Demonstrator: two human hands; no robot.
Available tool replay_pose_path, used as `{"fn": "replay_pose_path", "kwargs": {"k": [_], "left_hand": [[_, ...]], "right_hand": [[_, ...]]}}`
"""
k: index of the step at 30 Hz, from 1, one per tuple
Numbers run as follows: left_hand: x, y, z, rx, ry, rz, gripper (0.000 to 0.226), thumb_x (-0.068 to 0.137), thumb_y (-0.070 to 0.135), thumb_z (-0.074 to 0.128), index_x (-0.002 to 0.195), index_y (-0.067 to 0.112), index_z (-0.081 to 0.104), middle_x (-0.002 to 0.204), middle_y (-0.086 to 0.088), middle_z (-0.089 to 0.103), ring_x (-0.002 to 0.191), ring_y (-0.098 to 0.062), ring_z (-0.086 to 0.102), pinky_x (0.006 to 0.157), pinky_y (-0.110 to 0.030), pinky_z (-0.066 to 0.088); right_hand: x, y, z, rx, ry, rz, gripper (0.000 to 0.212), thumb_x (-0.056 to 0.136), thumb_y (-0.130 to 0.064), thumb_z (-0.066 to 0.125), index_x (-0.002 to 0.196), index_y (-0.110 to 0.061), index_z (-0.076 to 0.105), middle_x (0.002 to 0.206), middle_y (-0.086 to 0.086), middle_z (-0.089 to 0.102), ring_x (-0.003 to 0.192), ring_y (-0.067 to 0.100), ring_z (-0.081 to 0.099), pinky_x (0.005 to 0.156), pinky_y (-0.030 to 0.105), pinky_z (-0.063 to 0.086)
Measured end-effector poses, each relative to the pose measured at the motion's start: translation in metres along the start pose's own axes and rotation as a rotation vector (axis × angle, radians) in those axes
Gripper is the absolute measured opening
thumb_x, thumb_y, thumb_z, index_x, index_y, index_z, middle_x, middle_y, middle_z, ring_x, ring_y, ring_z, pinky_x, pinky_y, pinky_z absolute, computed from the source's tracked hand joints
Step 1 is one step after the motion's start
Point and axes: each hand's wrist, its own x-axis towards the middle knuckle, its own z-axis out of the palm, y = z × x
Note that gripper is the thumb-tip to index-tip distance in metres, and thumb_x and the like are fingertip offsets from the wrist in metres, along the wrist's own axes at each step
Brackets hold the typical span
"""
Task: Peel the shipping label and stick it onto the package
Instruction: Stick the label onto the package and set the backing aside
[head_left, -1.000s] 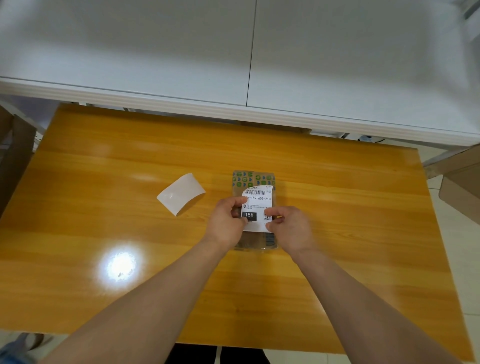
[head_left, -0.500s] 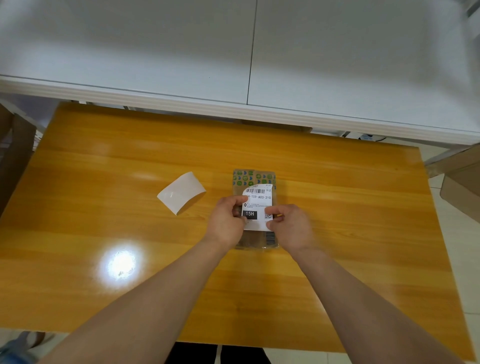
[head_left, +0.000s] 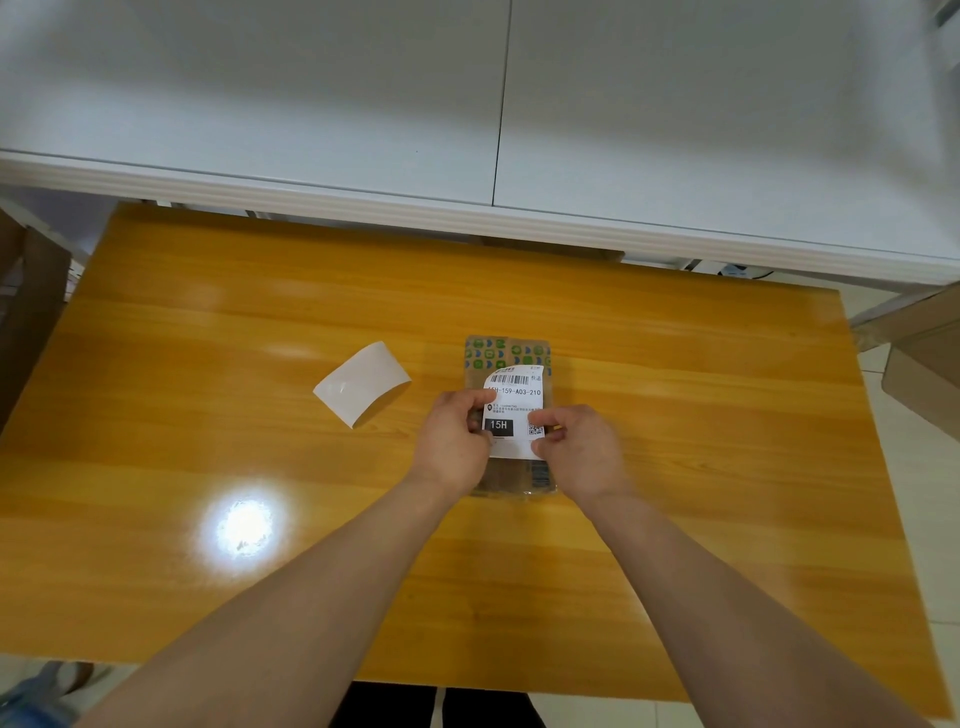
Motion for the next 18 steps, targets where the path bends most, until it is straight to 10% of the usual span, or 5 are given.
{"fn": "replay_pose_path", "kwargs": {"k": [18], "left_hand": [[-0.0040,0.0006,-0.0018,0.105,0.001,0.043,0.055,0.082,-0.012,0.054,0.129,0.017,0.059,0.125,0.000,0.050,0.092,-0.015,0.056,0.090,-0.034,0.054]], "right_hand": [[0.0043,0.0053,0.0059,-0.059,0.026,-0.036,0.032,0.090,-0.001,0.062,0.117,-0.015,0.071,0.121,0.008,0.061,0.087,0.014,0.060,0.074,0.024,0.047]]}}
